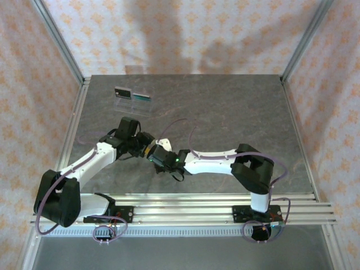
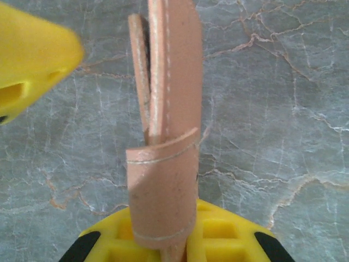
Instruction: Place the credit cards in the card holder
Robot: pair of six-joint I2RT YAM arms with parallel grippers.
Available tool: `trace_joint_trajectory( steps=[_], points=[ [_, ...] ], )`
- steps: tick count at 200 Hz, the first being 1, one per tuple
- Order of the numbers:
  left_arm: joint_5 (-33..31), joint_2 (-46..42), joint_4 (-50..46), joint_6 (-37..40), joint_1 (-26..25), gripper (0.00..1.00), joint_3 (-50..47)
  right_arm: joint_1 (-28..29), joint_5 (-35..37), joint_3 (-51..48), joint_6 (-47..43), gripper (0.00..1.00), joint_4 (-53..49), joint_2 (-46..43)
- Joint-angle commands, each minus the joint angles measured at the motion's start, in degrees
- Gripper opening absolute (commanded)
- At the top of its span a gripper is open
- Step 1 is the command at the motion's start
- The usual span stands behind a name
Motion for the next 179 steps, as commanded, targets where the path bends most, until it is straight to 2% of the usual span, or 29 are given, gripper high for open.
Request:
trace_joint_trajectory(
  steps=[1, 43, 62, 76, 101, 150, 179],
  points=[
    [-2.9, -0.1, -6.5, 4.9, 0.7, 0.74, 4.5, -1.1, -3.2, 0.7, 1.4, 0.05, -7.8, -1.5],
    [-4.0, -1.2, -7.3, 11.0, 0.8, 0.76, 5.9, -8.7, -22.5, -11.5, 7.1, 0.06, 1.9, -9.1],
    [-4.7, -1.6, -7.9, 14.4, 0.8, 0.76, 5.6, -12.7, -31.2, -17.7, 10.6, 0.14, 9.6, -11.0],
    [-5.2, -1.9, -8.3, 16.1, 0.8, 0.76, 5.5, -14.4, -34.8, -20.5, 12.9, 0.2, 13.8, -10.5],
    [-4.9, -1.5, -7.9, 18.2, 0.7, 0.76, 4.9, -16.0, -34.8, -22.2, 14.6, 0.38, 14.4, -10.0],
    [0.3, 4.0, -6.1, 21.7, 0.5, 0.74, 4.5, -18.2, -31.2, -21.0, 10.1, 0.5, 4.8, -13.0],
    [-2.1, 3.8, -8.5, 24.7, 0.5, 0.75, 6.3, -18.2, -28.4, -19.1, 5.8, 0.58, -2.5, -14.8]
  ],
)
